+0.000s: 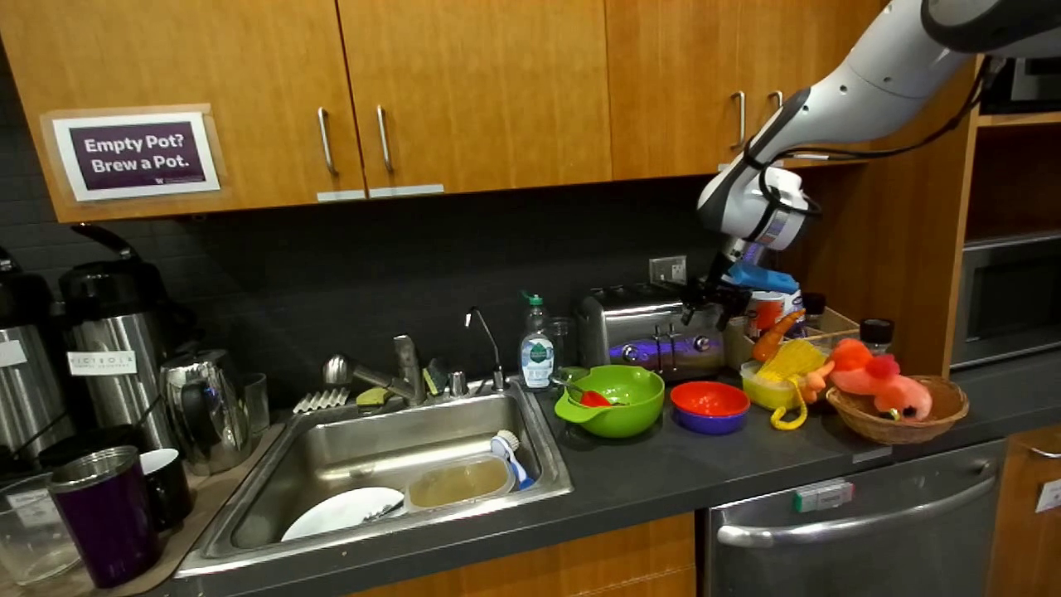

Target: Turn the knob on the toaster

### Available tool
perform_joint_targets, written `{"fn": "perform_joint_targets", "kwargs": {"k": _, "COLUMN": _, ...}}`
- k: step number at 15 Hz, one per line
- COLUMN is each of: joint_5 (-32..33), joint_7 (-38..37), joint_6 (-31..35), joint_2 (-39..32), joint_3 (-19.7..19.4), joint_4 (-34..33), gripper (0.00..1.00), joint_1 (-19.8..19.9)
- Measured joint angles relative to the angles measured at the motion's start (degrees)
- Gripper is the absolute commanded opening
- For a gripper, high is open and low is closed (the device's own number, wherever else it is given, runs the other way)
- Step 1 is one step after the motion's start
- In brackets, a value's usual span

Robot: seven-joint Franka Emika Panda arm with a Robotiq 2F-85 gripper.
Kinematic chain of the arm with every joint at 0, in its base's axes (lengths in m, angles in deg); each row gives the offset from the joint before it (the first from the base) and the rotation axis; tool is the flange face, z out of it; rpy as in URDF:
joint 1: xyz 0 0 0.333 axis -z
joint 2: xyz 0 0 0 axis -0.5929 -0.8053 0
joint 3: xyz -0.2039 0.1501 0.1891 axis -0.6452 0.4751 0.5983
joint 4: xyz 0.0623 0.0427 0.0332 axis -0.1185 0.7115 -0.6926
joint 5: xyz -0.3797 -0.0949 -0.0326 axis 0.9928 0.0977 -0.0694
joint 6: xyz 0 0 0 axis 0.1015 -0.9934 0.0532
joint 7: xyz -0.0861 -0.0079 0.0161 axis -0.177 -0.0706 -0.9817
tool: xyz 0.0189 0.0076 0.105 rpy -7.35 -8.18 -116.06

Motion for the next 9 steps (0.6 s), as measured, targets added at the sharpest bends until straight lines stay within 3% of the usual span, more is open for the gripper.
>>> {"fn": "perform_joint_targets", "kwargs": {"k": 9, "joint_5": -0.16, "joint_7": 1.80, "joint_6": 2.83, "joint_2": -0.90, "joint_3": 0.41, "joint_4": 1.54, "gripper": 1.00, "joint_1": 0.73}}
